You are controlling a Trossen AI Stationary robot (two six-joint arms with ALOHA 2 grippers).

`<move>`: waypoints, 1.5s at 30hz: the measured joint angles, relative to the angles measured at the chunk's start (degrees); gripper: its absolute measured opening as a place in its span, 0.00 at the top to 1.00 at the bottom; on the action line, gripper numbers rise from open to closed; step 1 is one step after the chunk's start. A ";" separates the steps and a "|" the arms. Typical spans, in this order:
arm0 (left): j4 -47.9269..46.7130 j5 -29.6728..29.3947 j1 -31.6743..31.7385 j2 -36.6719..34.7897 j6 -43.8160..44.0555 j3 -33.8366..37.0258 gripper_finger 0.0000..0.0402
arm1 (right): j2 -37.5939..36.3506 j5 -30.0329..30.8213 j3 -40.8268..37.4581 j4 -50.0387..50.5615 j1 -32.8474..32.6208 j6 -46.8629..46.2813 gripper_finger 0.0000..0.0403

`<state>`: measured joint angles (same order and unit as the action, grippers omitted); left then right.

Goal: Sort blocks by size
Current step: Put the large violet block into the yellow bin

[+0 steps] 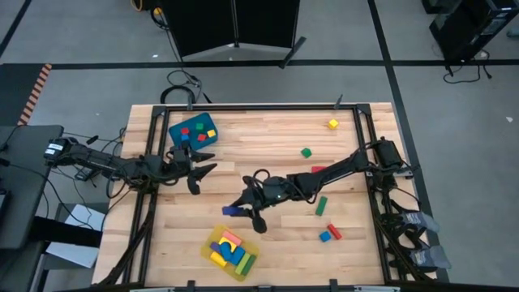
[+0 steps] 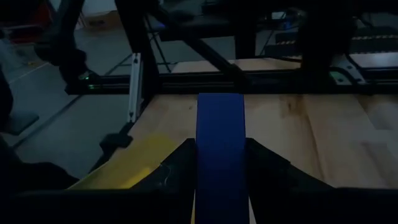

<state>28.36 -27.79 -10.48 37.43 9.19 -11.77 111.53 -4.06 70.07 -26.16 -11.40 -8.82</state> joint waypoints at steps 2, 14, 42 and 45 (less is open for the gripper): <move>0.00 -0.08 0.00 0.02 0.02 0.00 0.55 | 0.00 1.31 0.02 -0.04 0.02 -0.02 0.71; 0.02 -0.21 0.00 0.00 0.03 0.00 0.55 | 0.00 -12.11 0.02 -0.39 -0.87 -5.61 0.71; 0.39 -0.45 0.00 0.02 -0.18 0.00 0.55 | -0.10 28.23 -2.54 36.02 13.40 -26.00 0.71; 0.40 -0.43 0.00 0.02 -0.16 0.00 0.55 | -0.09 27.06 -4.40 35.34 14.16 -27.09 0.71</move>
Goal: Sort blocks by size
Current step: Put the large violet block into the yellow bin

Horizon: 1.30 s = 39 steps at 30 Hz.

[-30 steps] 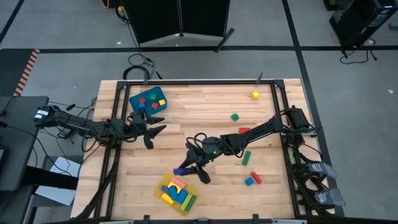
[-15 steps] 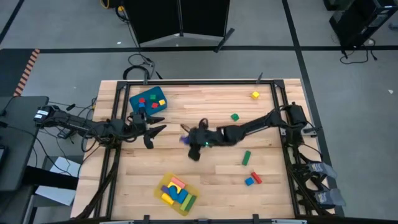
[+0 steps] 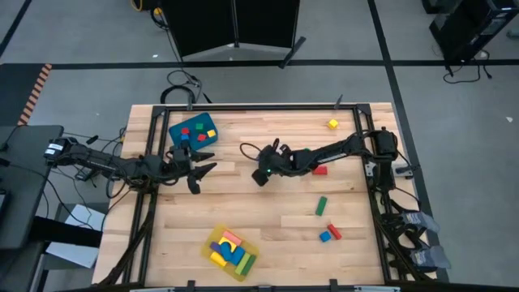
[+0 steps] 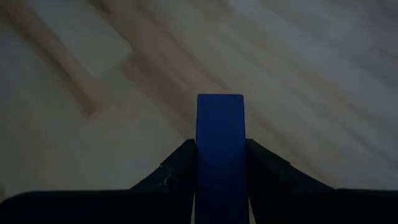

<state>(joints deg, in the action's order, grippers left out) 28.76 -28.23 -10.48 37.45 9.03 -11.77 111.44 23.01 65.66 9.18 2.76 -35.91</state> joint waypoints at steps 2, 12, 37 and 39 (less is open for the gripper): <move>-0.02 0.00 0.00 0.00 0.00 0.00 0.55 | 0.00 -2.12 -1.11 -2.88 0.01 0.01 0.71; -0.21 -0.03 0.00 0.00 -0.01 0.00 0.55 | 0.00 -18.94 -2.71 -26.56 -5.50 6.56 0.71; 0.39 -0.87 0.00 0.02 -0.44 0.00 0.55 | 0.00 -12.46 -2.66 -48.49 -21.60 5.63 0.71; 0.61 -0.88 0.00 0.02 -1.16 0.00 0.55 | 0.00 -9.31 -2.66 -48.47 -22.98 5.08 0.71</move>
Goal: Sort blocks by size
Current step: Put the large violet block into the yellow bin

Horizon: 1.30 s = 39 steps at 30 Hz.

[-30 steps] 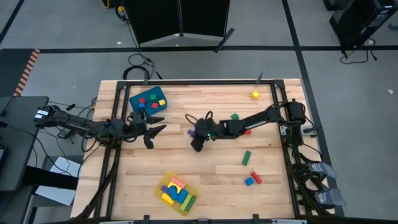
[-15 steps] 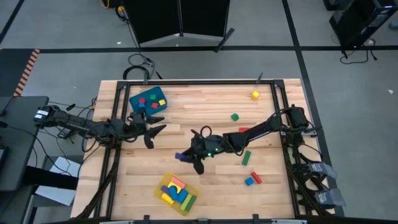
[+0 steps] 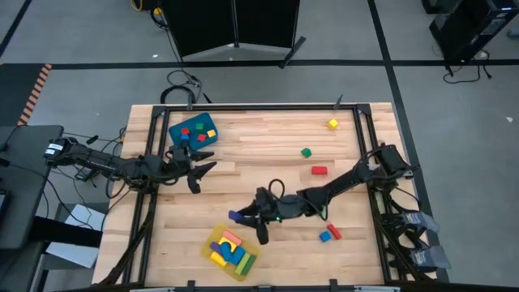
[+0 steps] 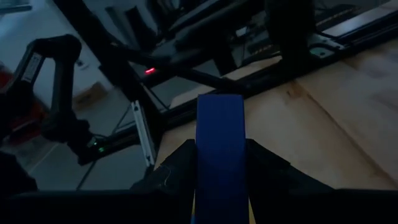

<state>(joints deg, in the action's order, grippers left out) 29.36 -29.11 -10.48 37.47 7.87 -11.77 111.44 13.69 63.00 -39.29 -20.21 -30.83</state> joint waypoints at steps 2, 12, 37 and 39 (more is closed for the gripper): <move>-0.06 -0.02 0.00 0.00 -0.20 0.00 0.55 | 0.00 2.71 0.00 -0.15 -1.32 -0.77 0.71; -0.09 -0.41 0.00 0.00 -1.63 0.00 0.55 | 0.00 8.90 3.74 -0.50 -7.16 -2.92 0.71; 0.00 -0.43 0.00 0.00 -1.89 -0.02 0.55 | 19.85 -3.62 33.38 25.80 -8.60 -12.45 0.69; -0.01 -0.42 0.00 0.00 -1.88 -0.02 0.55 | 19.69 -2.96 33.53 28.11 -8.58 -13.81 0.66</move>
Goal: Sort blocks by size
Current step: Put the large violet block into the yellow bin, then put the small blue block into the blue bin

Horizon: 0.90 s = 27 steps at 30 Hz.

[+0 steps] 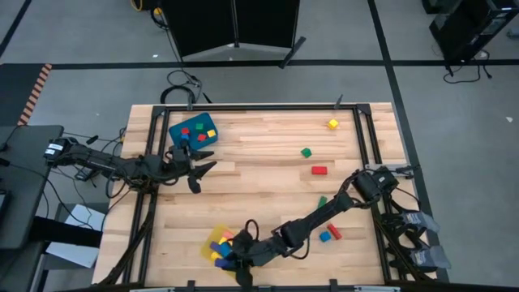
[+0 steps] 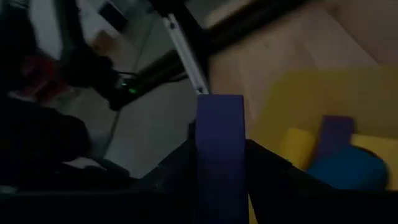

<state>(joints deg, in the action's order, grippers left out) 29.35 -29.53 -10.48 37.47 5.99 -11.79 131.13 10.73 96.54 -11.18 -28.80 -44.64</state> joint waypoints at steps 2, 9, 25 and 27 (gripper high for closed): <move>-0.03 0.00 0.00 0.00 0.01 0.00 0.55 | -0.70 1.34 -0.01 2.98 -0.02 -0.71 0.63; -0.13 0.01 0.00 0.00 0.12 0.00 0.55 | -2.12 5.18 0.06 9.67 -0.07 -1.05 0.55; -24.01 4.77 0.92 16.68 9.39 -16.19 0.55 | -19.84 53.45 -18.34 28.83 -10.71 -4.77 0.48; -22.05 6.33 1.92 22.38 8.71 -19.32 0.55 | -23.75 57.14 -24.85 28.78 -12.55 -10.40 0.49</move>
<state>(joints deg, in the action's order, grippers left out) 7.31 -23.20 -8.56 59.85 14.70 -31.11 107.38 67.87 71.69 17.61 -41.35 -55.04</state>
